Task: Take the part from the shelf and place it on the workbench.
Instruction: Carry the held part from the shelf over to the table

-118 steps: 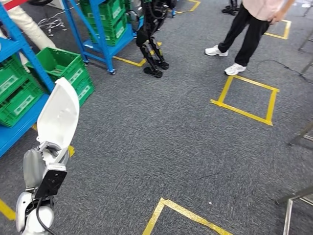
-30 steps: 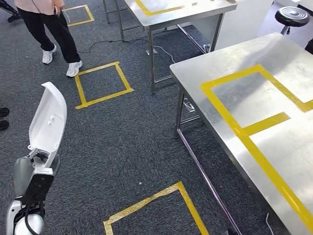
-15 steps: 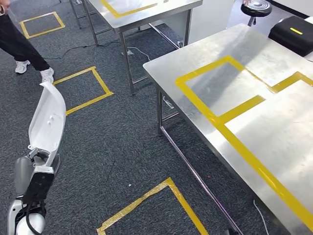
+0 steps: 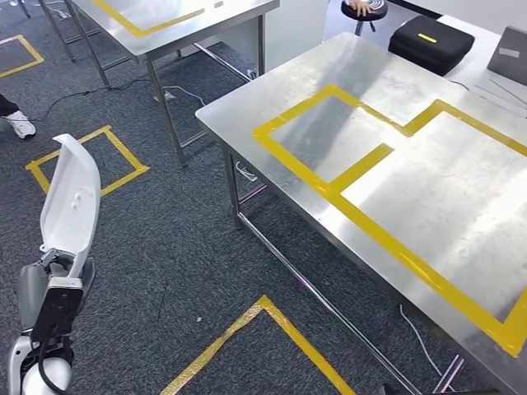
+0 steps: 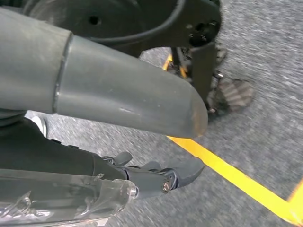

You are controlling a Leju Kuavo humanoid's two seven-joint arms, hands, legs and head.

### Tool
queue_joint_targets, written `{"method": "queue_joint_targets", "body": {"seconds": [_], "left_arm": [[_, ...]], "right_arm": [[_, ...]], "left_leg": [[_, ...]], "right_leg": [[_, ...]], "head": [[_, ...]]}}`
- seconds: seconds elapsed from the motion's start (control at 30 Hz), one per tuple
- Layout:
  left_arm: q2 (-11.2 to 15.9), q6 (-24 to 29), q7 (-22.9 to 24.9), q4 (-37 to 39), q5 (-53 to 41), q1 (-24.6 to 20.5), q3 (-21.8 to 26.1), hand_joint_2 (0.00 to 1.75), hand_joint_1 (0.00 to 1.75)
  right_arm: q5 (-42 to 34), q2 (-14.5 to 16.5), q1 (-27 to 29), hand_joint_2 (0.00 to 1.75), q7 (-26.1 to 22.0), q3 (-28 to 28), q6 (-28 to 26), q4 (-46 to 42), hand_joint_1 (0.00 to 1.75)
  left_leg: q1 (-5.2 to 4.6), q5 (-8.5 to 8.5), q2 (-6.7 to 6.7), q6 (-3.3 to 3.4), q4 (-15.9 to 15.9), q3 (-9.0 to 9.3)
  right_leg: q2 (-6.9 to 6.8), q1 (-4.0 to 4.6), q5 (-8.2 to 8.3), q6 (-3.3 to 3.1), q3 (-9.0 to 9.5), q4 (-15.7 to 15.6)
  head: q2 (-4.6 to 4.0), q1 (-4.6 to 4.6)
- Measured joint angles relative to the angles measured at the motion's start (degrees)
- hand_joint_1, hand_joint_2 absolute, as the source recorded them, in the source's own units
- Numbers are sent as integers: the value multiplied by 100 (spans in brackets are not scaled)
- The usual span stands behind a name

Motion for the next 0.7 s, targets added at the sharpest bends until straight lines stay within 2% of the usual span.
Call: {"method": "queue_joint_targets", "body": {"seconds": [0.03, 0.07, 0.13, 0.17, 0.2, 0.23, 0.27, 0.3, 0.37, 0.4, 0.43, 0.5, 0.57, 0.63, 0.67, 0.7], "left_arm": [[-8, 0, 1, 1, 1, -7, 2, 175, 155], [-16, 1, 1, 1, 3, -10, 7, 175, 155], [-19, 0, 1, 3, 5, -1, 18, 175, 155], [-19, -1, 1, 7, 5, 4, 23, 175, 155], [-19, -1, 1, 11, 5, 7, 25, 175, 155], [-19, -2, 1, 15, 5, 7, 25, 175, 155], [-20, -2, 1, 19, 5, 5, 25, 175, 155], [-22, -2, 1, 20, 5, 3, 25, 175, 155], [-25, -2, 1, 21, 5, 0, 27, 175, 155], [-25, -2, 0, 21, 5, -2, 27, 175, 155], [-25, -2, 0, 21, 5, -3, 28, 175, 155], [-34, -2, -1, 21, 11, -9, 28, 175, 155], [-44, -2, -4, 21, 32, -22, 31, 175, 155], [-41, -1, -11, 23, 56, -24, 48, 175, 155], [-39, -1, -15, 28, 67, -22, 60, 175, 155], [-38, -1, -16, 35, 80, -19, 73, 175, 155]], "right_arm": [[0, 0, 16, 0, 1, -5, 0, 1, 0], [0, 1, 21, 0, 1, -9, 0, 1, 0], [0, 2, 4, 0, 1, -10, 5, 1, 0], [0, 2, -7, 0, 1, -10, 8, 1, 0], [0, 2, -12, 0, 1, -10, 10, 1, 0], [0, 2, -11, 0, 1, -11, 10, 1, 0], [0, 2, -7, 0, 1, -11, 10, 1, 0], [0, 2, -5, 0, 1, -12, 9, 1, 0], [0, 1, -16, 0, 1, -13, 10, 1, 0], [0, 1, -26, 0, 0, -13, 10, 1, 0], [0, 1, -31, 0, -1, -13, 10, 1, 0], [6, 2, -27, 0, -1, -13, 9, 1, 0], [28, 1, -23, 0, -1, -13, 6, 1, 0], [70, 0, -33, 0, -4, -13, 2, 1, 0], [95, 0, -37, 0, -5, -13, 2, 1, 0], [122, 0, -37, 0, -8, -13, 6, 1, 0]], "left_leg": [[1, 16, 66, 45, -14, 0], [3, 30, 140, 83, -28, 1], [-21, 32, 286, 125, -31, -1], [-36, 30, 365, 133, -30, -1], [-46, 27, 442, 137, -29, 0], [-52, 24, 510, 140, -28, 3], [-54, 19, 573, 139, -28, 10], [-55, 12, 630, 133, -27, 21], [-74, -10, 725, 102, -19, 47], [-86, -17, 764, 77, -14, 55], [-96, -18, 802, 50, -12, 59], [-97, -21, 862, -18, -17, 62], [-83, -149, 740, -93, 121, 7], [-68, -478, 533, -143, 678, -245], [-64, -644, 481, -156, 1055, -427], [-59, -733, 457, -164, 1348, -576]], "right_leg": [[-85, 6, -49, 28, -44, 56], [-226, 19, -167, 50, -130, 224], [-561, 37, -572, 75, -431, 924], [-640, 34, -750, 84, -597, 1320], [-677, 33, -843, 87, -701, 1590], [-694, 34, -825, 86, -695, 1641], [-711, 35, -704, 79, -562, 1441], [-760, 39, -526, 67, -331, 1058], [-967, 68, -274, 24, 124, 267], [-1032, 84, -224, -4, 242, 58], [-1049, 101, -220, -31, 273, -16], [-933, 102, -184, -94, 253, -24], [-829, 74, -142, -154, 252, -63], [-720, 47, -114, -191, 248, -84], [-661, 44, -107, -201, 241, -83], [-601, 42, -103, -204, 235, -82]], "head": [[0, 13], [0, 32], [0, 64], [0, 68], [0, 67], [0, 68], [0, 68], [0, 69], [0, 66], [0, 64], [0, 61], [0, 61], [0, 52], [0, 37], [0, 33], [0, 31]]}}
